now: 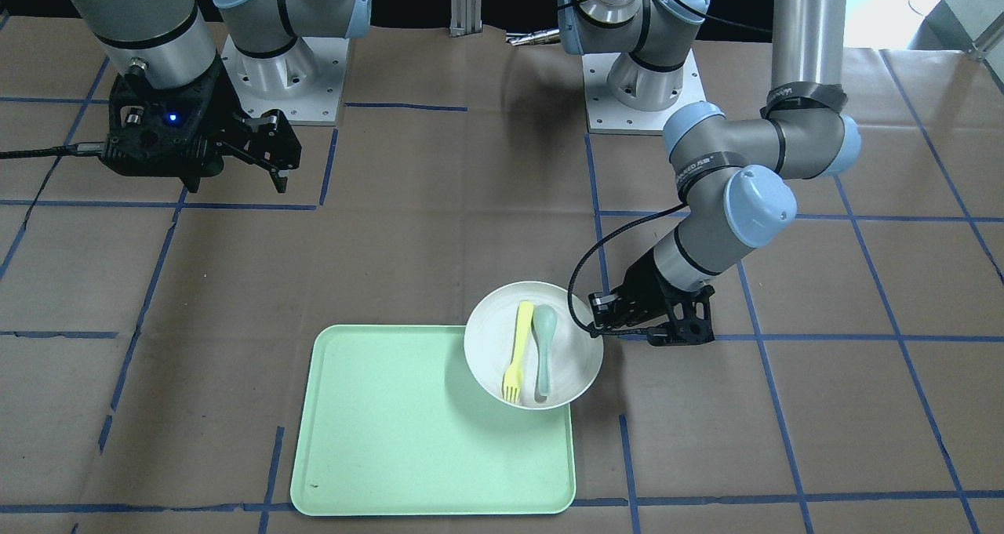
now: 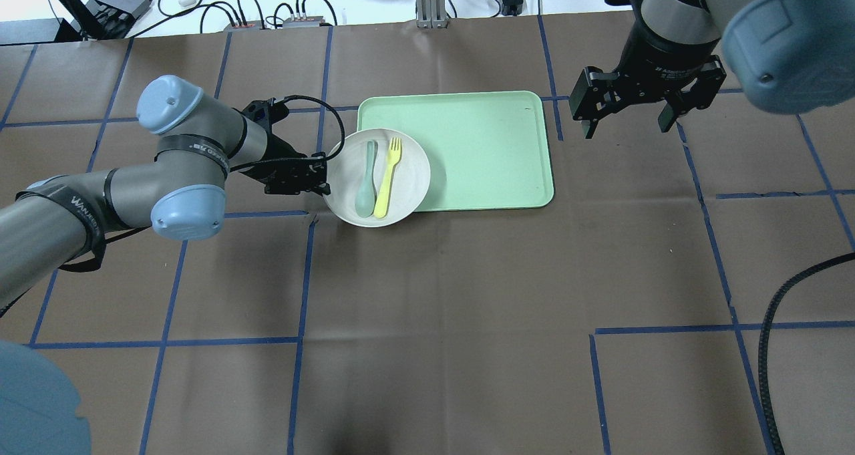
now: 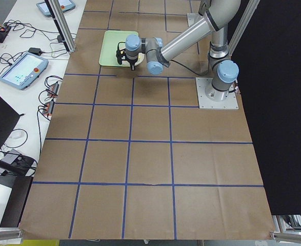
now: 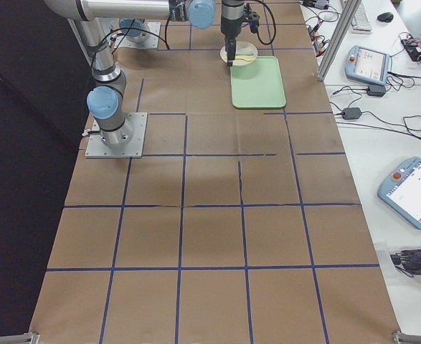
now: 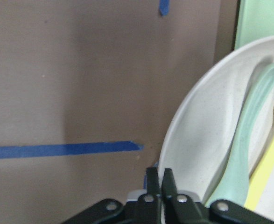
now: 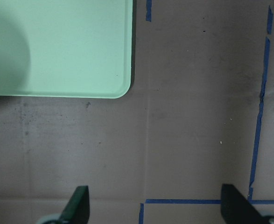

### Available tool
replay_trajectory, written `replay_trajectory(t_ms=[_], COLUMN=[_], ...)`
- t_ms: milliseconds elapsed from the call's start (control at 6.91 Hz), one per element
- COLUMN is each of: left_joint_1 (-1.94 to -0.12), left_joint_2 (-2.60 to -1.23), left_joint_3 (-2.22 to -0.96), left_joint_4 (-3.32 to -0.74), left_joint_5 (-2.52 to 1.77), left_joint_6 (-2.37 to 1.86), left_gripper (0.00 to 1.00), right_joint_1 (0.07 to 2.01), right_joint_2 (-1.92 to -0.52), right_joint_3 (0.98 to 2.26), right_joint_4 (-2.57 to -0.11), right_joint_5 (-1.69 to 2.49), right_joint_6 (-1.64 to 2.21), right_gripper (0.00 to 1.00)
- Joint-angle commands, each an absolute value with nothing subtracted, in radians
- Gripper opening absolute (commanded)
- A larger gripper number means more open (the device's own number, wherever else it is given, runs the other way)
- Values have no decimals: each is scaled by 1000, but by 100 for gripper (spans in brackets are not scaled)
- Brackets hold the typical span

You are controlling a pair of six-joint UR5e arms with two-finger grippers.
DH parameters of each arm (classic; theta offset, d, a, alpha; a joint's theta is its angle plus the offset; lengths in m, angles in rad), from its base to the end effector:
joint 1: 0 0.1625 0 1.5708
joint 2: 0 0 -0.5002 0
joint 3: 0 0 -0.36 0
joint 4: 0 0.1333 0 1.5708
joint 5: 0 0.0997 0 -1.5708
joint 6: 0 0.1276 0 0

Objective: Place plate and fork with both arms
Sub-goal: 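Carry the plate with the left gripper onto the green tray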

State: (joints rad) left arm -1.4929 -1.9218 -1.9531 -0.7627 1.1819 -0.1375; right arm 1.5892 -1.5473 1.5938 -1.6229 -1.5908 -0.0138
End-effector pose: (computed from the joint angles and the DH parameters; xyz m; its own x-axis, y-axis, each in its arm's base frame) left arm -0.1385 -0.5602 0.2809 -0.9054 -0.1796 0.3848 -0.2036 0.9788 -0.0222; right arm 0.1394 -0.4693 0.5188 -0.9993 -0.0321 0.0201 -0.0322 0.9995 -0.0053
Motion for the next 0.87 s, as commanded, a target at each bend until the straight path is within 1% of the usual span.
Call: replay_trajectory(t_ms=[0,289,434,724], left_joint_1=[-1601,-1681,-1699,-1703], left_joint_2=[-1986,-2069,-2103,-2114], left_joint_3=[-1870,-1763,-1737,-1733], left_joint_4=[-744,-715,-712,-684], left_joint_5=[1189,1198,1204,1210], left_joint_6=[-321,-454,-478,-482], left_gripper=[0,0,0,0], right_joint_1=[1589,1589,1589,1589], right_joint_2=[-1546,-1546,-1546,-1546], right_joint_3=[1594,1594,1594,1594], right_joint_4=[-1623,-1623,-1623,-1623], right_joint_5=[-1591,-1591,-1591,-1591], right_joint_6=[-14,-15,-14,-14], right_gripper=[100,100,100,100])
